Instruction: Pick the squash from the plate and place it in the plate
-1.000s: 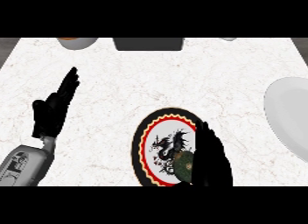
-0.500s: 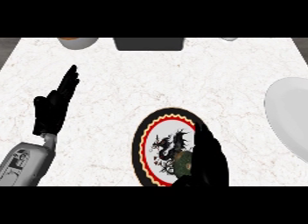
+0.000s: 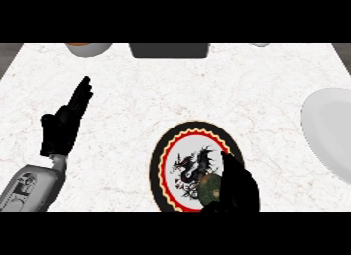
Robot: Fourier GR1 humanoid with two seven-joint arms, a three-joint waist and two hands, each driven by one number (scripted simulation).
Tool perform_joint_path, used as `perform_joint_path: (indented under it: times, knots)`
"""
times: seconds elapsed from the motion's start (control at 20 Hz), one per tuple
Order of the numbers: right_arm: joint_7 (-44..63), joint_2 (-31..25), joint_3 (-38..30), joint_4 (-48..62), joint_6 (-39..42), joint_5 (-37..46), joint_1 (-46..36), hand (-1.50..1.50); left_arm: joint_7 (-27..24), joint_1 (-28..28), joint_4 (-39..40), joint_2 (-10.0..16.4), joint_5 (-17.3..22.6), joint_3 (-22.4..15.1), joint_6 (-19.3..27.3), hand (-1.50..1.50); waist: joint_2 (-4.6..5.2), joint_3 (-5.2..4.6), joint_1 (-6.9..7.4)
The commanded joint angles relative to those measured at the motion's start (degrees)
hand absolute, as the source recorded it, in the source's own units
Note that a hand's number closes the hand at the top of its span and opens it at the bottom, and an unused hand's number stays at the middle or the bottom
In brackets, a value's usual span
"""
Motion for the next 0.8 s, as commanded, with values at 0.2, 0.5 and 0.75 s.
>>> perform_joint_path:
  times: [0.2, 0.5, 0.75]
  knots:
    - [7.3, 0.8, 0.9, -1.1, -0.6, 6.0, 0.2, 1.50, 2.3, -2.0, -0.9, 1.4, 0.4, 4.0, -3.7, 0.00, -0.04, 0.01, -0.10]
    - [-16.6, -19.0, -12.5, -6.4, 0.5, -3.7, 7.7, 1.50, 0.2, 1.4, 0.0, -0.2, -1.1, 3.6, -2.0, 0.00, -0.07, 0.15, -1.68]
    - [-27.6, -30.8, -18.7, -2.5, 2.5, -6.9, 9.1, 1.50, 0.0, 1.9, 0.1, 0.2, -1.3, 4.1, -1.5, 0.00, 0.12, 0.64, -4.04]
